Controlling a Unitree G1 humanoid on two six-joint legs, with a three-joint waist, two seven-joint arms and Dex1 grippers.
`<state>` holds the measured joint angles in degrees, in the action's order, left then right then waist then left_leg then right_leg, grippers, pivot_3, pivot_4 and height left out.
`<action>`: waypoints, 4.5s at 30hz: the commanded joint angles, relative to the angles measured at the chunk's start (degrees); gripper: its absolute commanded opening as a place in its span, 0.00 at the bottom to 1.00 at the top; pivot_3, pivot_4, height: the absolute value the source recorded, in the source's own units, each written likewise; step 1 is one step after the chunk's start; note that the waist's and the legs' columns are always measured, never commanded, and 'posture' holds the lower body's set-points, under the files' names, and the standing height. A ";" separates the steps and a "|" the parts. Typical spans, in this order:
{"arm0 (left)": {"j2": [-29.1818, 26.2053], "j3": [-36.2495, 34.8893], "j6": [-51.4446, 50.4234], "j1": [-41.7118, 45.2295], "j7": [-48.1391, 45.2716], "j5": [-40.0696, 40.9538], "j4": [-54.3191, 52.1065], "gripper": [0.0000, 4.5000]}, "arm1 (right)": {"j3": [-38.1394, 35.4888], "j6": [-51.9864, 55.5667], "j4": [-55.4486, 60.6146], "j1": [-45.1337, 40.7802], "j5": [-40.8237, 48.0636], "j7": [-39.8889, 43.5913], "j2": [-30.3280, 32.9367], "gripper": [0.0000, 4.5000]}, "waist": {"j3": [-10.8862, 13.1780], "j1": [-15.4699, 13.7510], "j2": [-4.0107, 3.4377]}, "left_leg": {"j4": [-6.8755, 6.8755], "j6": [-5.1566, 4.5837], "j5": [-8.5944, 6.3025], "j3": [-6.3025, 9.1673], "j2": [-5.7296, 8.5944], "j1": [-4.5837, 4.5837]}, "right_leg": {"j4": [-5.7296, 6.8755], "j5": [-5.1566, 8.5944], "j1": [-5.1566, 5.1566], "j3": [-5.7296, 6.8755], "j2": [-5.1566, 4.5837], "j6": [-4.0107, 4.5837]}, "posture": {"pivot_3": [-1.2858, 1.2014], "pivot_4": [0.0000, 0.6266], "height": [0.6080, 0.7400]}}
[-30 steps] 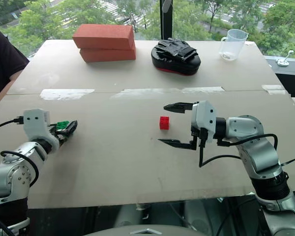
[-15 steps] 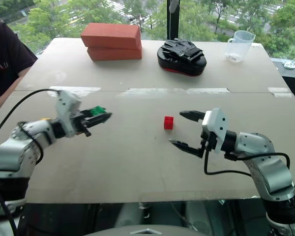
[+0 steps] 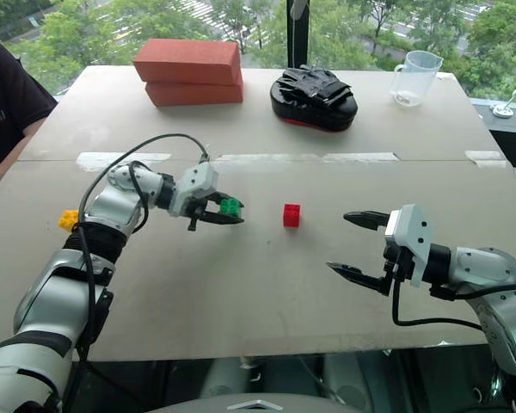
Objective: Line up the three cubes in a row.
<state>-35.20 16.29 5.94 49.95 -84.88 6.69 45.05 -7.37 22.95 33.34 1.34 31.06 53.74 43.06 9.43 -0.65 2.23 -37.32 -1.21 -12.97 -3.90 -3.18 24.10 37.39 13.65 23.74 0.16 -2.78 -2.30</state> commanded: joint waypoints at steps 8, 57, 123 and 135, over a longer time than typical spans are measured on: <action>4.18 -1.55 8.35 5.46 -3.22 -3.28 11.15 0.29 | -1.14 -0.05 4.69 1.05 0.98 -3.41 -0.71 1.00 | 0.00 -0.11 0.01 | -0.13 0.00 0.00 0.20 0.03 0.12 | 0.06 -0.01 -0.01 0.11 0.01 -0.01 | 0.52 0.24 1.00; -3.39 -57.51 -48.57 -45.57 56.49 13.81 -54.18 0.89 | 10.02 -2.08 -4.33 -11.90 3.72 3.49 -6.88 1.00 | -0.10 -0.39 0.18 | -0.68 0.01 0.01 1.12 -0.07 -0.25 | 0.39 0.11 -0.60 0.61 -0.30 0.23 | 0.52 0.24 1.00; -4.17 -5.50 17.31 6.98 -7.62 -7.90 21.29 0.30 | 4.74 -1.70 7.06 2.57 1.66 -5.07 -3.06 1.00 | -0.10 -0.07 0.17 | -0.35 0.00 0.01 0.50 0.04 0.11 | 0.32 -0.01 -0.16 0.33 0.02 0.01 | 0.52 0.24 1.00; -3.52 -6.09 17.80 7.79 -7.62 -7.92 22.04 0.91 | 4.68 -1.68 7.63 2.31 2.24 -4.90 -3.04 1.00 | -0.11 -0.07 0.17 | -0.42 0.00 0.01 0.51 0.04 0.13 | 0.34 -0.01 -0.16 0.34 0.02 0.01 | 0.52 0.24 1.00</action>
<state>-38.39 11.28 23.10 56.19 -92.28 -2.04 67.15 -2.10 21.87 38.98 4.15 32.28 48.89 40.08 9.33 -0.72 2.40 -37.75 -1.21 -12.96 -3.38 -3.14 24.23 37.74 13.63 23.58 0.50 -2.76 -2.30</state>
